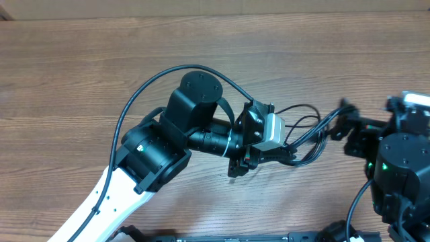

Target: Untangle cables

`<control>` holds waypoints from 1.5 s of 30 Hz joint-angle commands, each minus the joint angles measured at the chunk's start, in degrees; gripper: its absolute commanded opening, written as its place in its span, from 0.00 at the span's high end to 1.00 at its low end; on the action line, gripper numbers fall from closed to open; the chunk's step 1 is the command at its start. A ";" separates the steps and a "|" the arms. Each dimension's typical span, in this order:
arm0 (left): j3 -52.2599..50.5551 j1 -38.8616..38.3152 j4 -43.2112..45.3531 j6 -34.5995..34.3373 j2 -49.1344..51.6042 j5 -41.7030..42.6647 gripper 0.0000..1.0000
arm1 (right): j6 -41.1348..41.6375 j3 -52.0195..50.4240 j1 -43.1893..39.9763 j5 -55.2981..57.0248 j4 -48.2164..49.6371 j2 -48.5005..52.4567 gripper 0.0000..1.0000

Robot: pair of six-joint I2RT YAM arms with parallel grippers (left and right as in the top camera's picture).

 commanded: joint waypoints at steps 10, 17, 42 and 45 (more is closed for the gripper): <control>0.70 1.29 -2.64 -5.16 -3.34 -12.72 0.96 | 2.75 0.70 -1.40 29.97 -3.26 0.04 0.00; 0.70 8.13 -8.41 -5.42 -6.82 -17.20 0.96 | 2.75 0.68 -1.40 41.16 -3.74 0.04 0.00; 0.66 14.91 -14.67 -29.46 -4.68 -47.74 0.59 | 2.80 0.68 -1.40 6.58 -9.92 0.04 0.00; 0.66 14.91 -16.83 -29.64 -4.26 -51.91 0.42 | 2.80 0.68 -1.40 0.48 -10.19 0.04 0.00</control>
